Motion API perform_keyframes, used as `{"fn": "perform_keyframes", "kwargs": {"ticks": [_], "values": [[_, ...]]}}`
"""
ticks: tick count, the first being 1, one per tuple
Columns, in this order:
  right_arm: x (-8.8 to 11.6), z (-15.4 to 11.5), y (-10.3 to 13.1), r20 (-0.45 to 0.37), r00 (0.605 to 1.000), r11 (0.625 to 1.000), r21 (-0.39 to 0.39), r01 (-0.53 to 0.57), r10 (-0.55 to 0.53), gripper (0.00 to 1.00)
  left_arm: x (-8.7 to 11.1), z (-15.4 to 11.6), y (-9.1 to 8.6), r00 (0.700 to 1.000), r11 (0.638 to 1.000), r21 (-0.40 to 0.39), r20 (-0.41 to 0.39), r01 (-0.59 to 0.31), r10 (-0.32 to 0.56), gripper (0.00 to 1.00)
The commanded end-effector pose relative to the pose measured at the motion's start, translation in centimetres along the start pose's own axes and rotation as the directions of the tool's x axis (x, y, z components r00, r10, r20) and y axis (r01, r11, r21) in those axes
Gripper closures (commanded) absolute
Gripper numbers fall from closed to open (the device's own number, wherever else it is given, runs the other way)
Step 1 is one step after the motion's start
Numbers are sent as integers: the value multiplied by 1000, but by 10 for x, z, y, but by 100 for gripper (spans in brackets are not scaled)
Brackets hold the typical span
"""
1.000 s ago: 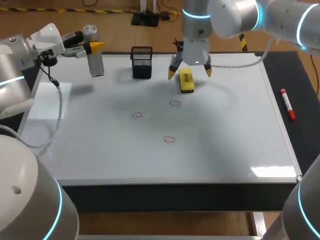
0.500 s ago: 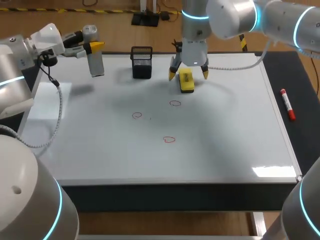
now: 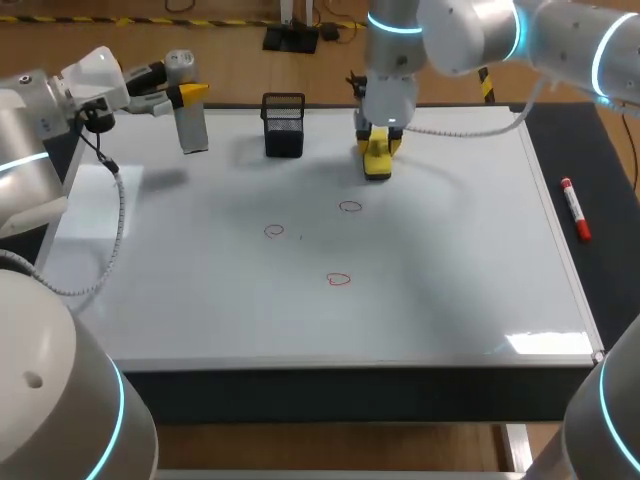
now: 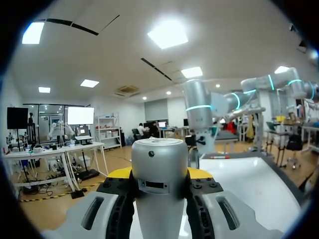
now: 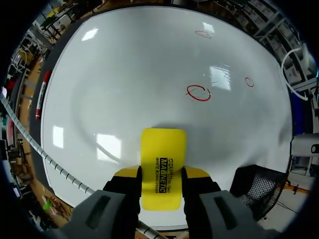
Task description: Pick up the inspection probe, press it on each red-marked spot on the whiteboard one by one, put down the probe, pick up the eraser, and wipe off all the red marks.
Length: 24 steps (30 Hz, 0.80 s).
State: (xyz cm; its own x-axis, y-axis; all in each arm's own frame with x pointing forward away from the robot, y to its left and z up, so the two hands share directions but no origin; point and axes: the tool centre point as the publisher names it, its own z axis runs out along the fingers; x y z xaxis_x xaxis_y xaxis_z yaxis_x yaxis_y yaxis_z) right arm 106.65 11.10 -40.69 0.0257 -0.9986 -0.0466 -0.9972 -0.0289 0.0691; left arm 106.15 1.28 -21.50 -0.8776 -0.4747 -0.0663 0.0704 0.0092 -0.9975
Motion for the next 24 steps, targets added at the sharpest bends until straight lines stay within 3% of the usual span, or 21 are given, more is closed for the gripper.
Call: {"fn": "perform_keyframes", "kwargs": {"ticks": [1,11,24], "values": [[14,-29,15,0,1000,998,55,-18,18,100,0,0,-1,1000,1000,0,1,-1,1,100],[54,-60,22,-20,986,982,97,-161,163,100,0,0,-1,1000,1000,0,1,-1,1,100],[116,-56,41,6,918,916,55,-397,397,100,0,0,-1,1000,1000,0,1,-1,1,100]]}}
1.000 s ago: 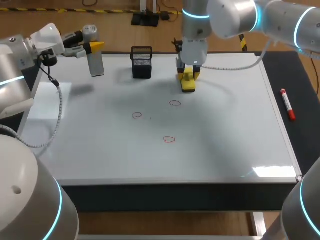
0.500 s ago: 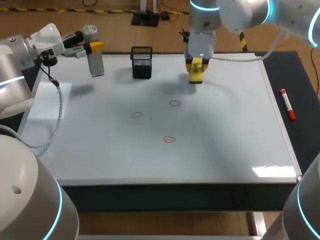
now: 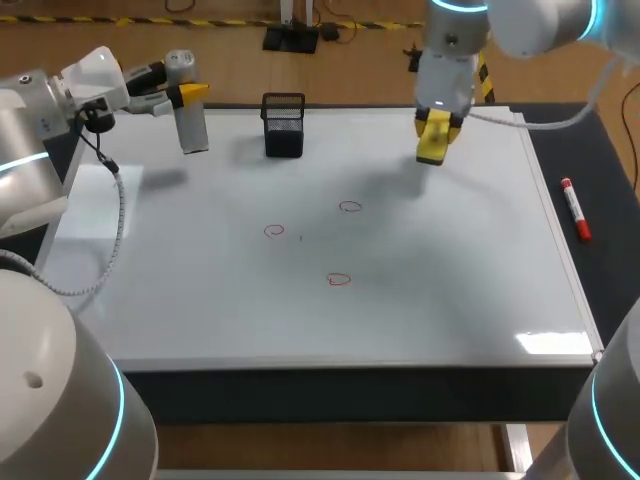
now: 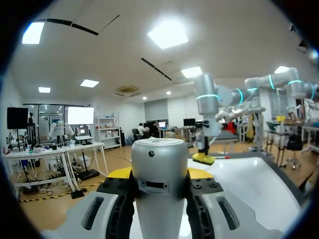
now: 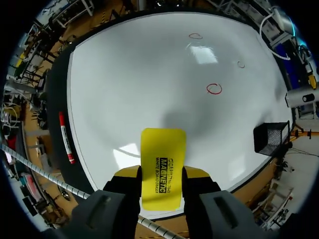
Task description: Pick up the inspection probe, press it on each red-marked spot on the whiteboard one by one, put down the probe, pick up the eraser, and wipe off all the red marks.
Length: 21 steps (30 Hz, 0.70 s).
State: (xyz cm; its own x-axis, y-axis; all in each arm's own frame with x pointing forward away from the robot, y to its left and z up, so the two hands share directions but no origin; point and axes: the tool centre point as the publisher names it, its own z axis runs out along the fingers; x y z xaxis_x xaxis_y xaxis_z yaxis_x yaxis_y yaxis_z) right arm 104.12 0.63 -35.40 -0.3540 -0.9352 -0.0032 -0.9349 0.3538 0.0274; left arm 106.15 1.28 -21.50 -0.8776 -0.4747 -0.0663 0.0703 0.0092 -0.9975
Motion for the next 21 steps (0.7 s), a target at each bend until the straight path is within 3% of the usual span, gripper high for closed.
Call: {"fn": "perform_keyframes", "kwargs": {"ticks": [1,12,21], "values": [[21,0,2,19,999,999,-4,-40,40,100,0,0,-1,1000,1000,0,1,-1,1,100],[60,10,-1,28,987,987,-51,-155,156,100,0,0,-1,1000,1000,0,1,-1,1,100],[64,17,1,33,981,981,-54,-188,189,100,0,0,-1,1000,1000,0,1,-1,1,100]]}}
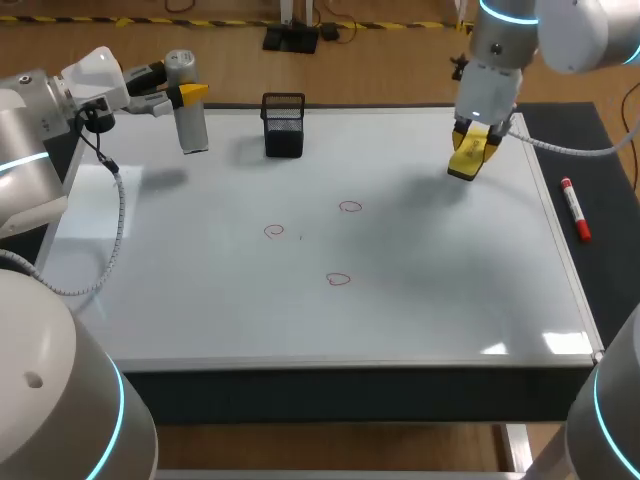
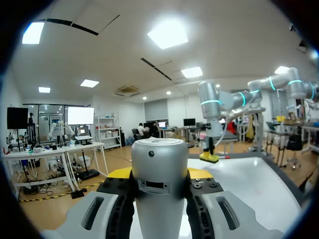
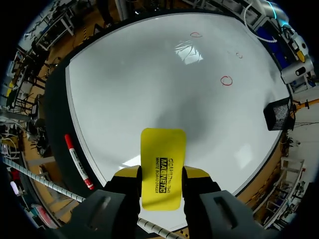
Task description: Pick up the inspection probe, press it on each red-marked spot on the whiteboard one by one, put down the probe, pick up the eraser, and wipe off all the red marks.
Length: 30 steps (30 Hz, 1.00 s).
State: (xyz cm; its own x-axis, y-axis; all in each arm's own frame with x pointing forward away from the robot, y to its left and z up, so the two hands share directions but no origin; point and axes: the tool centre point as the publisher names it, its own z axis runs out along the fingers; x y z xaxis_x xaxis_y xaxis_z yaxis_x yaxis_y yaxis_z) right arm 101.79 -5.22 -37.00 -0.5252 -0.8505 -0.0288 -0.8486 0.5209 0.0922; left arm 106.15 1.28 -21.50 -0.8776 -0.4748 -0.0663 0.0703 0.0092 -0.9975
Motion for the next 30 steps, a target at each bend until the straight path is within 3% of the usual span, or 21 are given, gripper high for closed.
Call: {"fn": "perform_keyframes", "kwargs": {"ticks": [1,23,30], "values": [[1,1,0,2,1000,1000,11,0,0,100,0,0,-1,1000,1000,0,1,-1,1,100],[1,1,0,2,1000,1000,11,0,0,100,0,0,-1,1000,1000,0,1,-1,1,100],[1,1,0,2,1000,1000,11,0,0,100,31,11,-3,997,999,39,-79,-11,14,100]]}}
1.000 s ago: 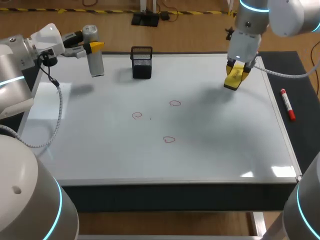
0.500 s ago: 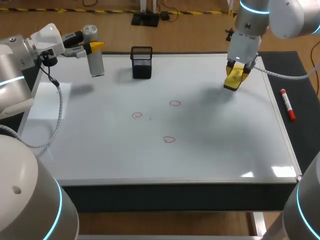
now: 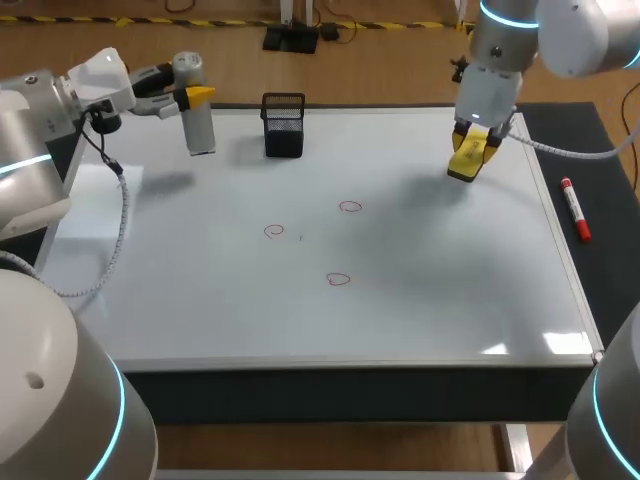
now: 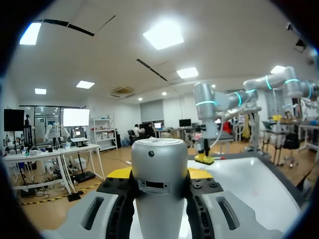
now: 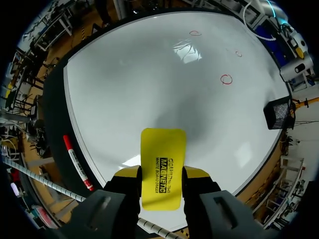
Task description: Pick up the inspection probe, press it on each red-marked spot on the whiteboard one by one, put down the probe, pick up the eraser, and wipe off all the red marks.
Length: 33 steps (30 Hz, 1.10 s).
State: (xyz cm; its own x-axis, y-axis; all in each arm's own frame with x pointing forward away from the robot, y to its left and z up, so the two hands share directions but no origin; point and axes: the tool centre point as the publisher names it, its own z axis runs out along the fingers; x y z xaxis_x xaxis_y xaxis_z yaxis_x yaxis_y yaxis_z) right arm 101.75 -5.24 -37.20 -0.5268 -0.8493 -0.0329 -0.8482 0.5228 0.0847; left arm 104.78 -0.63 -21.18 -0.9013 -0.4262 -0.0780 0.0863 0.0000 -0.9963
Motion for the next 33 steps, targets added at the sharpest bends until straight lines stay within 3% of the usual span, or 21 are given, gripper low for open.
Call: {"fn": "perform_keyframes", "kwargs": {"ticks": [1,7,19,33], "values": [[1,-1,0,-2,1000,1000,3,2,-2,100,14,2,1,1000,1000,25,-30,-4,5,100],[1,-1,0,-2,1000,1000,3,2,-2,100,49,6,-2,998,998,67,-66,-9,13,100],[1,-1,0,-2,1000,1000,3,2,-2,100,113,17,7,981,993,89,-186,78,-61,100],[1,-1,0,-2,1000,1000,3,2,-2,100,164,32,18,956,990,79,-277,120,-93,100]]}}
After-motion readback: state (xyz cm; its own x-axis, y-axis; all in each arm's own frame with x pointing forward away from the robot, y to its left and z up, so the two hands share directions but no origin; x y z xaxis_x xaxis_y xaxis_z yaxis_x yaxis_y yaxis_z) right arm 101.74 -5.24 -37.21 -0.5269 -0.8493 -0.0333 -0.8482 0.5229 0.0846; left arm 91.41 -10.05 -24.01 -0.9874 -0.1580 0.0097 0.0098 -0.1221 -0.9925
